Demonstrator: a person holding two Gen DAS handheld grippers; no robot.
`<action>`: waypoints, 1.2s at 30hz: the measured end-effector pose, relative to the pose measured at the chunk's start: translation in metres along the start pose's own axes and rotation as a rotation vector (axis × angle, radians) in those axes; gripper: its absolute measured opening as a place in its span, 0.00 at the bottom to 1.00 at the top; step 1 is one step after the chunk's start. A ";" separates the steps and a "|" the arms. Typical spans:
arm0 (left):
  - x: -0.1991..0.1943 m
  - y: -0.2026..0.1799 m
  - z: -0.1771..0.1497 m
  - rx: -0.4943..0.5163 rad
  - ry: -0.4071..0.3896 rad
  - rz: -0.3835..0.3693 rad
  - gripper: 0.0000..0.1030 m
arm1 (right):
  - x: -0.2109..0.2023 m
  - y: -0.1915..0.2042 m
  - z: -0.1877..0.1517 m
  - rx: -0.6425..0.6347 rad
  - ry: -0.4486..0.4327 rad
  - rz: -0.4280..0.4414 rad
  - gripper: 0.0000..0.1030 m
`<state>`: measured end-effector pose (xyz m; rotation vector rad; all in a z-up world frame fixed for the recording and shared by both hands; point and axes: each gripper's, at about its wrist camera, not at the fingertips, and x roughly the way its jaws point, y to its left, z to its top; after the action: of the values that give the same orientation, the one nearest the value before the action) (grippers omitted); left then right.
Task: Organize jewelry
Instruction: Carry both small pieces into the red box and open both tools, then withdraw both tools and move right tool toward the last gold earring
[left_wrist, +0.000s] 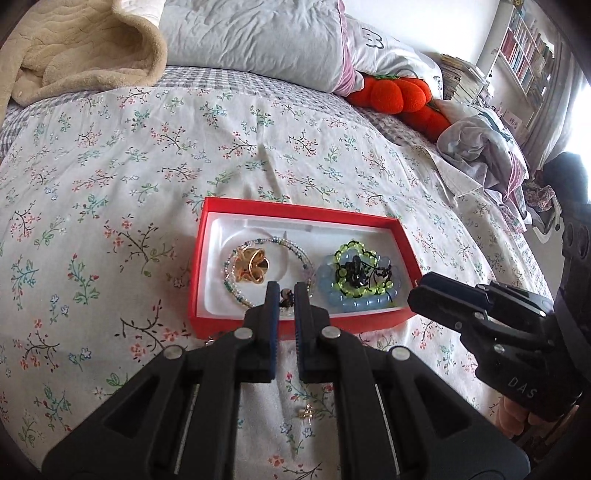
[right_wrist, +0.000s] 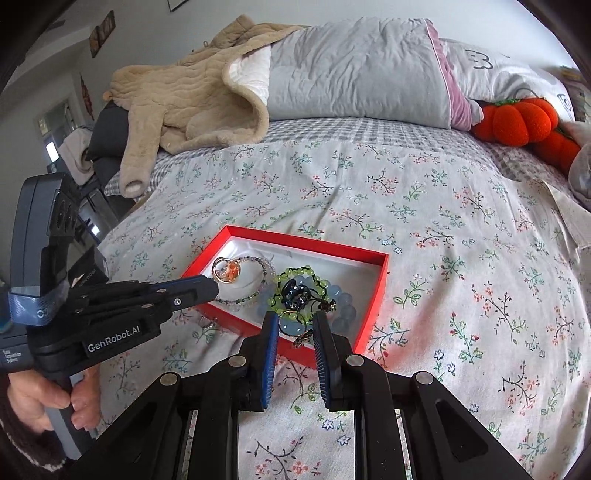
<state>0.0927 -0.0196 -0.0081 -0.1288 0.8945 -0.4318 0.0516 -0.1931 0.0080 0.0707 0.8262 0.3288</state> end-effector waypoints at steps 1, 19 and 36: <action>0.001 -0.001 0.000 -0.001 -0.003 0.004 0.08 | 0.001 -0.001 0.000 0.003 0.001 -0.004 0.19; -0.023 0.014 -0.008 0.011 0.020 0.113 0.26 | 0.016 -0.009 0.012 0.042 0.010 -0.037 0.19; -0.035 0.036 -0.019 -0.038 0.093 0.229 0.69 | -0.003 0.005 0.011 0.007 -0.005 -0.063 0.64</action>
<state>0.0696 0.0289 -0.0051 -0.0401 0.9966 -0.2091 0.0566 -0.1888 0.0181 0.0521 0.8233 0.2663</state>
